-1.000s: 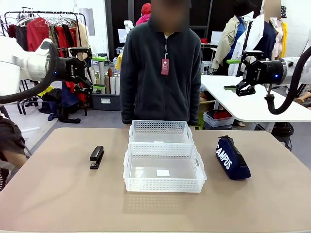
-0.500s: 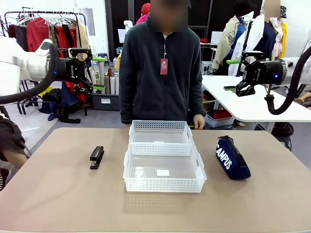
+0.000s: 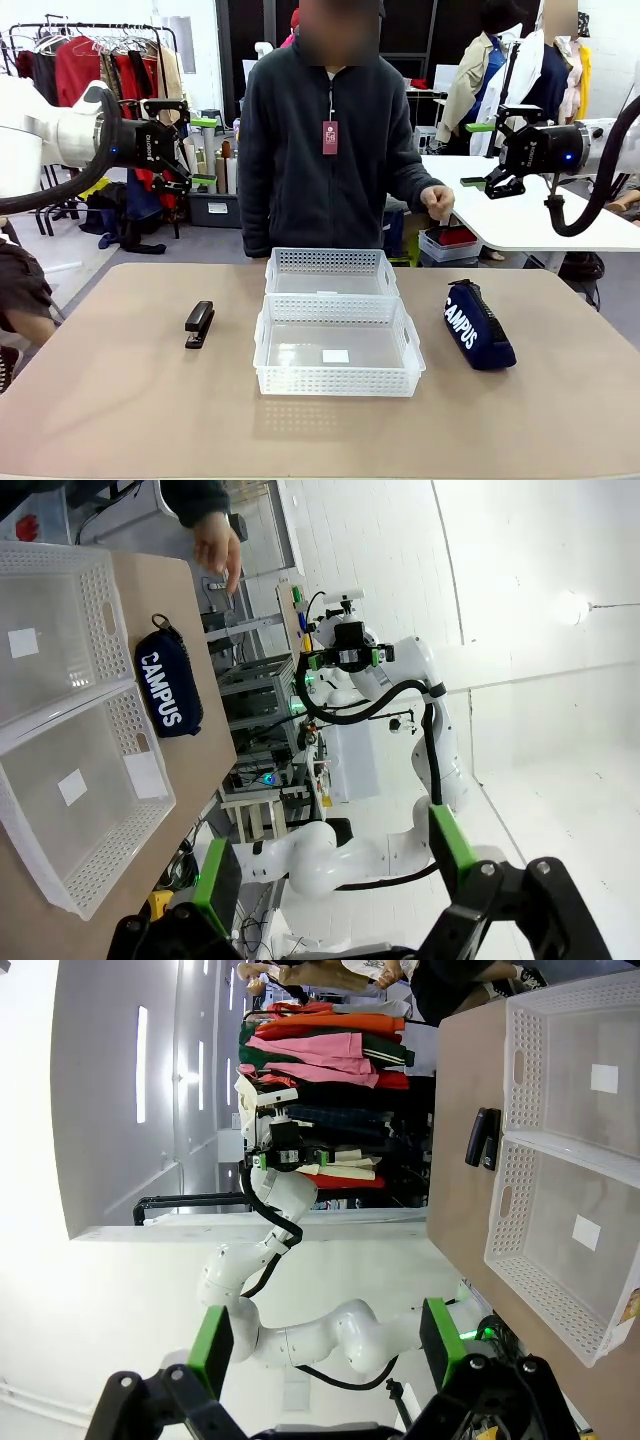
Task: Distribute items into two baskets.
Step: Pick up the Pencil pouch that the person points to.
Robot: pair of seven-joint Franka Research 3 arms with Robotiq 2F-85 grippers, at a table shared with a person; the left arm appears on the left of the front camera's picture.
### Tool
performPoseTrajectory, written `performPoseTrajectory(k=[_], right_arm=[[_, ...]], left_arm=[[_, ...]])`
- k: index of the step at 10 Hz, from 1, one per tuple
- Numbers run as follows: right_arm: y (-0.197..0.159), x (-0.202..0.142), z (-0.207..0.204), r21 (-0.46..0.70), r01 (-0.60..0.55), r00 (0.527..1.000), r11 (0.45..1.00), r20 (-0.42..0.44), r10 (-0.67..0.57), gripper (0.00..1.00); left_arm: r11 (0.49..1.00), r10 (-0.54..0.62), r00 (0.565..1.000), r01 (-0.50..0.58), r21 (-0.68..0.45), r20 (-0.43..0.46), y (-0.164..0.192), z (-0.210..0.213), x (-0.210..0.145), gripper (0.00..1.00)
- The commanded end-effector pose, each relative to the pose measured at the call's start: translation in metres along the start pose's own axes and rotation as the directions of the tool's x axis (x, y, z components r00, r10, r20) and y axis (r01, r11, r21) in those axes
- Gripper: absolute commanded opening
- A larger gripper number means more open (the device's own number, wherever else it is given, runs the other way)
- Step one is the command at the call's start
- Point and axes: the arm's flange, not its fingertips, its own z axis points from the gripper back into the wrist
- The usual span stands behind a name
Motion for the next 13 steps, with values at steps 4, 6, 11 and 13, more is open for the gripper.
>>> performPoseTrajectory(k=[4,6,11,13], right_arm=[[0.0011,0.0002,-0.0002,0.001,0.003,1.000,1.000,-0.001,-0.003,1.00],[0.0011,0.0002,-0.0002,0.001,0.003,1.000,1.000,-0.001,-0.003,1.00],[0.0011,0.0002,-0.0002,0.001,0.003,1.000,1.000,-0.001,-0.003,1.00],[0.0011,0.0002,-0.0002,0.001,0.003,1.000,1.000,-0.001,-0.003,1.00]], left_arm=[[1.000,-0.002,1.000,0.002,0.002,0.006,-0.0012,0.0009,0.0003,1.00],[1.000,-0.002,1.000,0.002,0.002,0.006,-0.0012,0.0009,0.0003,1.00],[1.000,-0.002,1.000,0.002,0.002,0.006,-0.0012,0.0009,0.0003,1.00],[1.000,-0.002,1.000,0.002,0.002,0.006,-0.0012,0.0009,0.0003,1.00]])
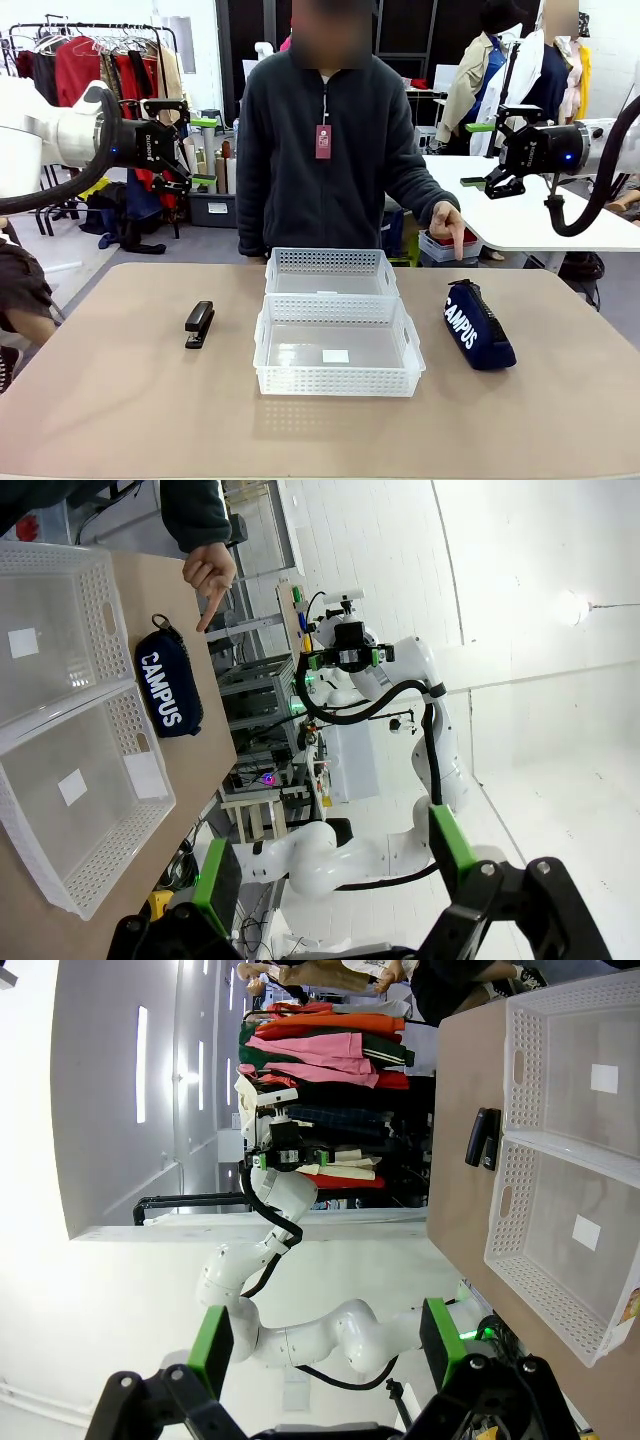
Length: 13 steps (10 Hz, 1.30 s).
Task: Distribute items into two baskets.
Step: Pick up the Pencil pouch that the person points to.
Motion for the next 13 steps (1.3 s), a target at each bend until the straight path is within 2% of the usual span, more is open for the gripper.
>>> performPoseTrajectory(k=[1,6,9,10,13], right_arm=[[0.001,0.000,0.000,0.001,0.003,1.000,1.000,-0.001,-0.003,1.00],[0.000,0.000,0.000,0.000,0.000,1.000,1.000,0.000,0.000,1.00],[0.015,-0.007,-0.018,-0.193,0.008,1.000,0.981,0.018,-0.005,1.00],[0.024,-0.007,-0.019,-0.268,0.059,0.998,0.962,0.030,-0.053,1.00],[0.053,-0.009,-0.025,-0.509,0.121,0.992,0.852,0.097,-0.082,1.00]], left_arm=[[1.000,-0.002,1.000,0.002,0.001,0.006,-0.001,0.001,0.000,1.00],[1.000,-0.002,1.000,0.002,0.001,0.006,-0.001,0.001,0.000,1.00],[1.000,-0.002,1.000,0.002,0.001,0.006,-0.001,0.001,0.000,1.00],[1.000,-0.002,1.000,0.002,0.001,0.006,-0.001,0.001,0.000,1.00],[1.000,-0.002,1.000,0.002,0.001,0.006,-0.001,0.001,0.000,1.00]])
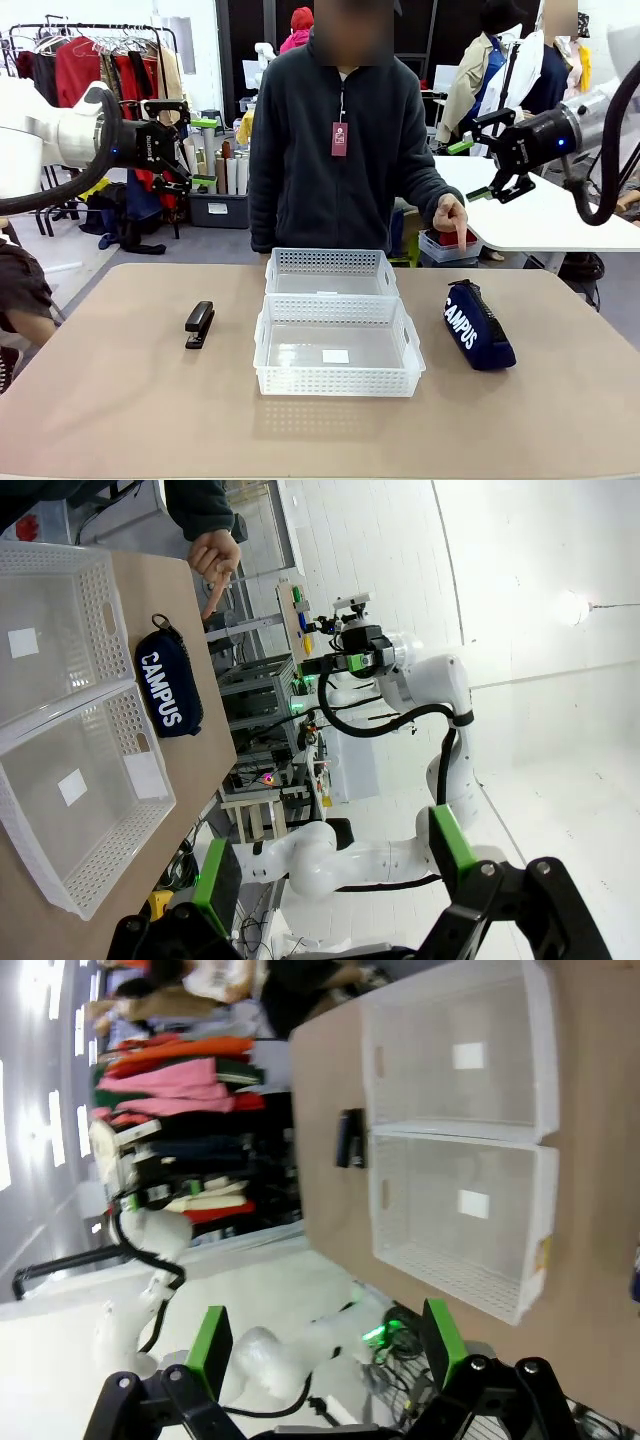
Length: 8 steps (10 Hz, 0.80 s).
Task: Distribute items into two baskets.
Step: Pick up the Pencil pouch that the person points to.
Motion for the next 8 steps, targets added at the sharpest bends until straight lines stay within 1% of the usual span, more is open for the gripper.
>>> performPoseTrajectory(k=[1,2,4,5,6,8], right_arm=[[0.018,0.000,-0.002,-0.206,0.048,0.999,0.977,-0.008,-0.051,1.00],[0.021,-0.001,-0.004,-0.337,0.076,0.997,0.939,-0.004,-0.082,1.00],[0.013,-0.004,-0.016,-0.507,0.103,0.994,0.856,0.017,-0.109,1.00],[0.007,-0.002,-0.020,-0.610,0.102,0.994,0.786,0.025,-0.109,1.00],[0.002,-0.003,-0.025,-0.685,0.101,0.994,0.721,0.035,-0.105,1.00],[-0.007,-0.001,-0.026,-0.766,0.112,0.991,0.633,0.037,-0.131,1.00]], left_arm=[[1.000,-0.003,1.000,0.003,0.001,0.006,-0.001,0.001,0.000,1.00],[1.000,-0.003,1.000,0.003,0.001,0.006,-0.001,0.001,0.000,1.00],[1.000,-0.003,1.000,0.003,0.001,0.006,-0.001,0.001,0.000,1.00],[1.000,-0.003,1.000,0.003,0.001,0.006,-0.001,0.001,0.000,1.00],[1.000,-0.003,1.000,0.003,0.001,0.006,-0.001,0.001,0.000,1.00],[1.000,-0.003,1.000,0.003,0.001,0.006,-0.001,0.001,0.000,1.00]])
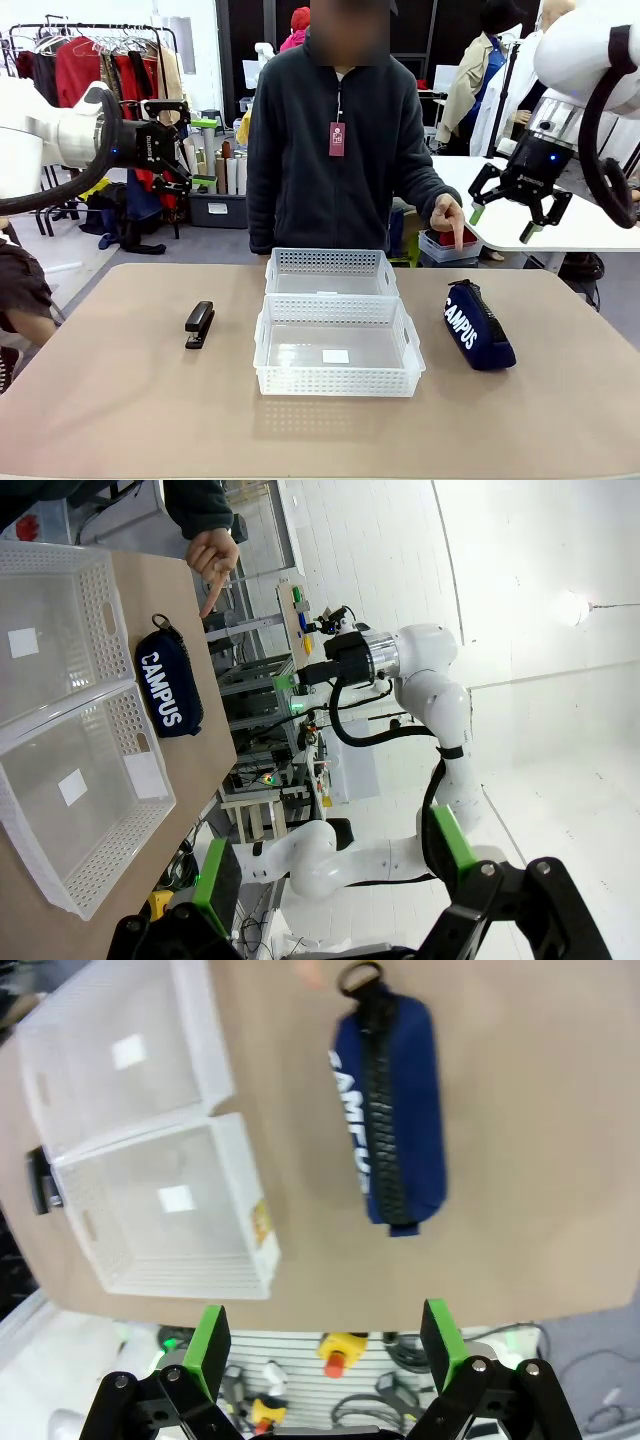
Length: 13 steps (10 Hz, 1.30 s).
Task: Distribute items into two baskets.
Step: Pick up the Pencil pouch that the person points to.
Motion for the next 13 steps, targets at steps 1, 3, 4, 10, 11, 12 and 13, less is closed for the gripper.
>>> performPoseTrajectory(k=[1,3,4,10,11,12,13], right_arm=[[0.005,0.009,-0.003,-0.108,0.031,0.999,0.994,-0.028,-0.034,1.00],[-0.003,0.002,-0.006,-0.054,0.006,1.000,0.999,-0.011,-0.006,1.00],[-0.003,0.002,-0.006,-0.054,0.006,1.000,0.999,-0.011,-0.006,1.00],[0.001,0.024,-0.065,-0.221,-0.057,0.994,0.974,-0.099,0.036,1.00],[0.002,0.028,-0.081,-0.231,-0.106,0.989,0.967,-0.123,0.080,1.00],[0.000,0.030,-0.092,-0.242,-0.127,0.986,0.962,-0.136,0.096,1.00],[0.001,0.031,-0.106,-0.241,-0.132,0.987,0.962,-0.125,0.104,1.00]], left_arm=[[1.000,-0.003,1.000,0.003,0.001,0.006,-0.002,0.001,0.000,1.00],[1.000,-0.003,1.000,0.003,0.001,0.006,-0.002,0.001,0.000,1.00],[1.000,-0.003,1.000,0.003,0.001,0.006,-0.002,0.001,0.000,1.00],[1.000,-0.003,1.000,0.003,0.001,0.006,-0.002,0.001,0.000,1.00],[1.000,-0.003,1.000,0.003,0.001,0.006,-0.002,0.001,0.000,1.00],[1.000,-0.003,1.000,0.003,0.001,0.006,-0.002,0.001,0.000,1.00],[1.000,-0.003,1.000,0.003,0.001,0.006,-0.002,0.001,0.000,1.00]])
